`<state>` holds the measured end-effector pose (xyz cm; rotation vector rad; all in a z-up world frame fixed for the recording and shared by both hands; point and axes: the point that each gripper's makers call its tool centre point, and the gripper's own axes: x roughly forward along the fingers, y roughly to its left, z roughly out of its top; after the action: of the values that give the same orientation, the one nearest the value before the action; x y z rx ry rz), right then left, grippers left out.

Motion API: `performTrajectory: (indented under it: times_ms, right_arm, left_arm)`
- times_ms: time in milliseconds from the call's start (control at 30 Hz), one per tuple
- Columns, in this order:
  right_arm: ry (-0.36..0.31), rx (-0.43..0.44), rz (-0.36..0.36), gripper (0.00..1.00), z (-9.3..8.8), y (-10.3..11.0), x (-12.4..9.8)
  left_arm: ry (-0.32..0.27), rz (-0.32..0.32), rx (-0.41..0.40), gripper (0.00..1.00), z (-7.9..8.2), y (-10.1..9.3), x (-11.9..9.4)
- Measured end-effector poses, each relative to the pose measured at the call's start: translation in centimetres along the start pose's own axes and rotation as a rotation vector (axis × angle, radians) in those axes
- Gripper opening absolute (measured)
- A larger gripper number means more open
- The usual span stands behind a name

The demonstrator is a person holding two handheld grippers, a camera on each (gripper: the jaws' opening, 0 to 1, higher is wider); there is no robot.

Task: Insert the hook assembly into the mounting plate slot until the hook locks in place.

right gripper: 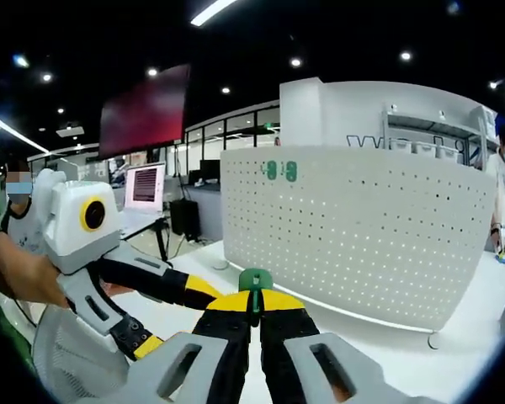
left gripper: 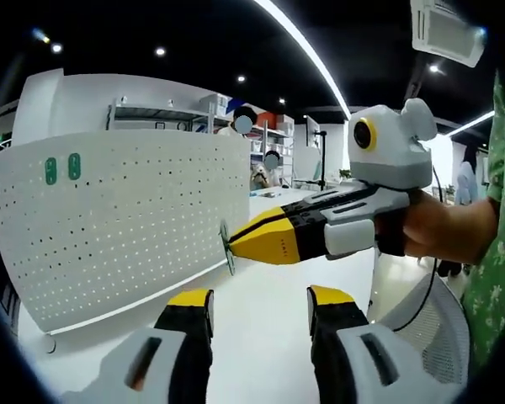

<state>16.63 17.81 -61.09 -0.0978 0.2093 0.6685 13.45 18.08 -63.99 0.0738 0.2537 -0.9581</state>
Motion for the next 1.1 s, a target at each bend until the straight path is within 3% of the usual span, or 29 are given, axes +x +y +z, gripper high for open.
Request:
performTrajectory:
  times_ms: [400, 800, 1100]
  right_arm:
    - [-0.004, 0.011, -0.009, 0.01, -0.2, 0.1, 0.2]
    - [-0.008, 0.015, -0.019, 0.01, -0.1, 0.9, 0.7]
    - [-0.009, 0.016, -0.038, 0.01, -0.1, 1.3, 1.3]
  left_arm:
    - [0.008, -0.023, -0.026, 0.7, 0.3, -0.5, -0.8]
    - [0.003, -0.047, -0.05, 0.86, 0.6, -0.9, -2.2]
    - [-0.057, -0.071, -0.079, 0.98, 1.6, -1.2, -3.7]
